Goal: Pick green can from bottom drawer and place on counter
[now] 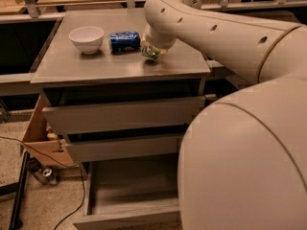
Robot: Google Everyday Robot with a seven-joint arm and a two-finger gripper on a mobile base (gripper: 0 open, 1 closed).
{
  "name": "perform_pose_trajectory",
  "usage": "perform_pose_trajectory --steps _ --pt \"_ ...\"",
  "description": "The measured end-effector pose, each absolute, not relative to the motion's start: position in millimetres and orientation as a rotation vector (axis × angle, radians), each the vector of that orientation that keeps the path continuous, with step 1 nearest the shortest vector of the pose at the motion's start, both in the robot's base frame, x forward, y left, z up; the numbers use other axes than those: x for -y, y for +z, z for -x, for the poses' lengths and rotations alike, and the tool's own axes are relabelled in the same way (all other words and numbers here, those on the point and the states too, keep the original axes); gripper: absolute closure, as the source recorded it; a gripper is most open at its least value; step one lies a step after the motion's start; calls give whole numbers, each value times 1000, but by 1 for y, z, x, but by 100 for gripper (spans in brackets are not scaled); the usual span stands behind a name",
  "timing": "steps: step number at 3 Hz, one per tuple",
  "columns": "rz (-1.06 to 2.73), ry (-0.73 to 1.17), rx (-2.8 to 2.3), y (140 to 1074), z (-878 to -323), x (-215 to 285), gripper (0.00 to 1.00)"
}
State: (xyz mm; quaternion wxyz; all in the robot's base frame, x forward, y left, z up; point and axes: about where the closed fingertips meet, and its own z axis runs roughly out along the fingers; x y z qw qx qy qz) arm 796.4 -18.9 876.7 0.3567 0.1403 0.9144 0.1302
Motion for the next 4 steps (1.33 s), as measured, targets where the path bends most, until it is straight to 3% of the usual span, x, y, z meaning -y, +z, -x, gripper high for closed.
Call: perform_pose_trajectory --steps 1,2,4 --pt "-378 381 -2414 861 -791 21 5" --pt "-392 397 -2435 856 -786 24 0" --pt "-425 375 -2423 872 -764 30 0"
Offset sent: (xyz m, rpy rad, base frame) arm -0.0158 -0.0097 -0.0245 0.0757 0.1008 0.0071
